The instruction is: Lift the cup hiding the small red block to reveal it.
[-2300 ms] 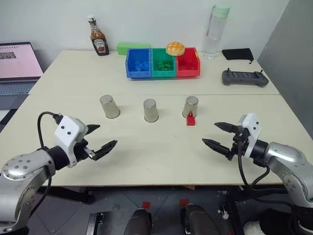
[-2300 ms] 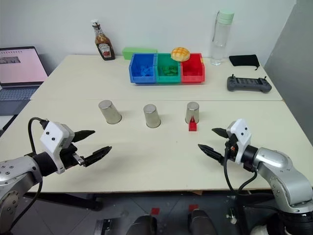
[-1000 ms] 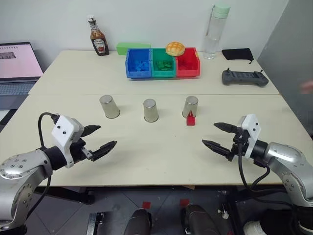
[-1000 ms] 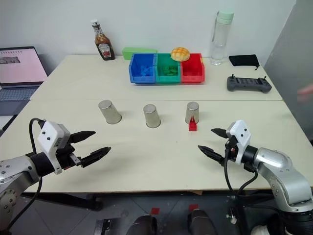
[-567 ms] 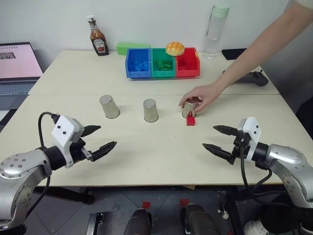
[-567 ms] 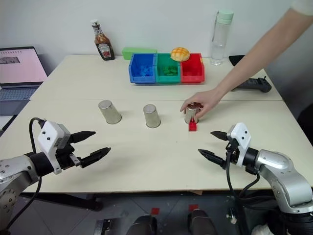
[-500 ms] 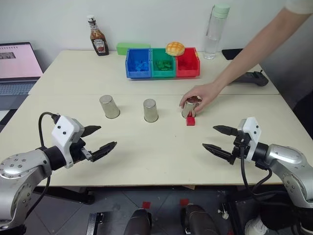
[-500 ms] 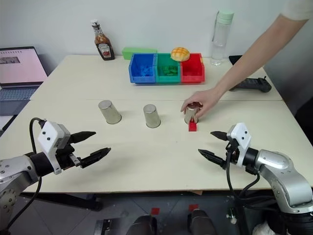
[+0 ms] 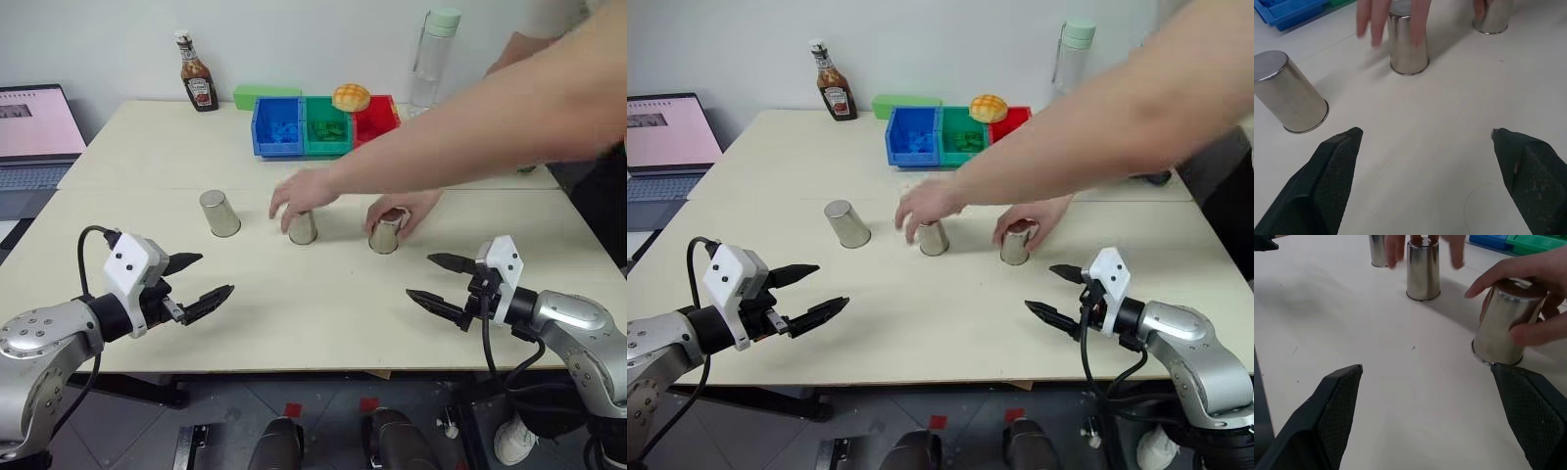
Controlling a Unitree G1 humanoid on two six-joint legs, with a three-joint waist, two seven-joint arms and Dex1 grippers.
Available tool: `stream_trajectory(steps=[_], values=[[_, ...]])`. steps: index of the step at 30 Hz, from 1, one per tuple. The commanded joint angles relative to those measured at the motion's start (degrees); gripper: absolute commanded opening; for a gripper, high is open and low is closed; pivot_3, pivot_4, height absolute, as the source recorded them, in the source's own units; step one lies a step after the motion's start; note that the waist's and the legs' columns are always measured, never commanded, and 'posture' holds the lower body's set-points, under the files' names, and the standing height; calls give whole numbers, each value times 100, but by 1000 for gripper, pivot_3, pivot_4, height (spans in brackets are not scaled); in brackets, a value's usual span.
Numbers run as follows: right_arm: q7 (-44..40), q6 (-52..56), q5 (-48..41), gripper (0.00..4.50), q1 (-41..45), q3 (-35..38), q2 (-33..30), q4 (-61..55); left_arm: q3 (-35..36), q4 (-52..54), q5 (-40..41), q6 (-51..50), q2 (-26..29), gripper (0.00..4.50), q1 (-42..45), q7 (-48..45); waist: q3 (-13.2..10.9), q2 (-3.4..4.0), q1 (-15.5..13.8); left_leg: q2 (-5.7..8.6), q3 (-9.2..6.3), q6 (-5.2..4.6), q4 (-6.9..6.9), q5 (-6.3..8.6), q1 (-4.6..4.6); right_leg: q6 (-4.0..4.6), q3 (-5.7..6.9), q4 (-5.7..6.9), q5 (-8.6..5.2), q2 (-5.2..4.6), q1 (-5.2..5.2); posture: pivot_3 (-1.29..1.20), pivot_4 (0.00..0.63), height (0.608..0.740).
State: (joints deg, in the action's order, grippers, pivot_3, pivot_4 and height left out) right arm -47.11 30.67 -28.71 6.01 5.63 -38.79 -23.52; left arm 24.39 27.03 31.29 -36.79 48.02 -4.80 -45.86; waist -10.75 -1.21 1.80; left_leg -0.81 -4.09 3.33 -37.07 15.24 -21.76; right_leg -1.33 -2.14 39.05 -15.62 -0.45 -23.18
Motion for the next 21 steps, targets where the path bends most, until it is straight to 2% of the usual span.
stream_trajectory(steps=[1, 21], values=[[42, 4, -54, 4462, 27, 77, -55, -219, 29, 67, -13, 106, 104, 4500, 76, -43, 0, 0, 0, 0, 0, 0, 0, 0, 0, 0, 0, 0, 0, 0, 0, 0, 150, 740], [171, 117, -173, 4462, 236, 27, 72, -227, 78, 80, 51, 36, 41, 4500, 166, 50, 0, 0, 1, 0, 0, 0, 0, 0, 0, -1, 0, 0, 0, 0, 0, 0, 150, 740]])
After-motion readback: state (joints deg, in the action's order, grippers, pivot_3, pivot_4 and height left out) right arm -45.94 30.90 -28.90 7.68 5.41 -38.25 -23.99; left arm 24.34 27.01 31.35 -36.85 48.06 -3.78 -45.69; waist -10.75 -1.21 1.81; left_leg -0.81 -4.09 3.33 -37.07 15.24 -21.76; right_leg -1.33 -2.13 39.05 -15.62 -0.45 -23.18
